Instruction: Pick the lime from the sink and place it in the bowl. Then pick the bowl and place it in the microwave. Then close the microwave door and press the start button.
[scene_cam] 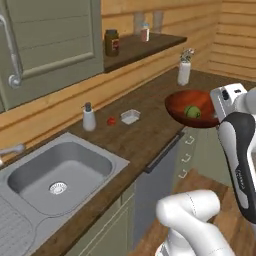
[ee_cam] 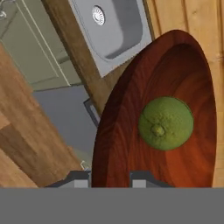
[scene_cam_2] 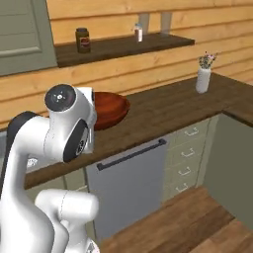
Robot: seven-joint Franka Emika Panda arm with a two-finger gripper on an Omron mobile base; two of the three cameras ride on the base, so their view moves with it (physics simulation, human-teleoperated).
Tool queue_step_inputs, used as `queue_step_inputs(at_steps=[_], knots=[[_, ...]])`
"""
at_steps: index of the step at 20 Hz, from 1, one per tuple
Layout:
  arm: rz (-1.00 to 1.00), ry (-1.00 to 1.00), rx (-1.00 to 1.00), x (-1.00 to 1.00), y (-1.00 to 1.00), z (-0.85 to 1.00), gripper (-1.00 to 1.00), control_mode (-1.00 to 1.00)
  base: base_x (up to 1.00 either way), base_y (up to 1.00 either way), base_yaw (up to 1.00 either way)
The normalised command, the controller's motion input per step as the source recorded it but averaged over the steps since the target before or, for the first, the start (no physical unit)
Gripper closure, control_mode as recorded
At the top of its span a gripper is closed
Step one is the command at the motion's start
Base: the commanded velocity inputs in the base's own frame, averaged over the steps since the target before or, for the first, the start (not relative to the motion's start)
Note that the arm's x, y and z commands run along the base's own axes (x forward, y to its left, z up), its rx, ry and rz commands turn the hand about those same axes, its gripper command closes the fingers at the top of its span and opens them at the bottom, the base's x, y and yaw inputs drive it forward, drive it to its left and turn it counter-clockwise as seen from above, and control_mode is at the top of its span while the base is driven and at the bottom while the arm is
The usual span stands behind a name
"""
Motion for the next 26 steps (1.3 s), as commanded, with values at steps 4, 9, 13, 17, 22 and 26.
queue_step_inputs(at_steps=[4,9,13,17,22,26], knots=[[0.00,0.00,0.00,0.00,0.00,0.00,1.00,1.00,0.00,-0.25,-0.92],[0.00,0.00,0.00,0.00,0.00,0.00,1.00,1.00,0.00,-0.34,-0.82],[0.00,0.00,0.00,0.00,0.00,0.00,1.00,1.00,0.00,-0.15,-0.71],[0.00,0.00,0.00,0.00,0.00,0.00,1.00,1.00,0.03,-0.01,-0.65],[0.00,0.00,0.00,0.00,0.00,0.00,1.00,1.00,0.14,0.00,-0.59],[0.00,0.00,0.00,0.00,0.00,0.00,1.00,1.00,0.10,-0.05,-0.55]])
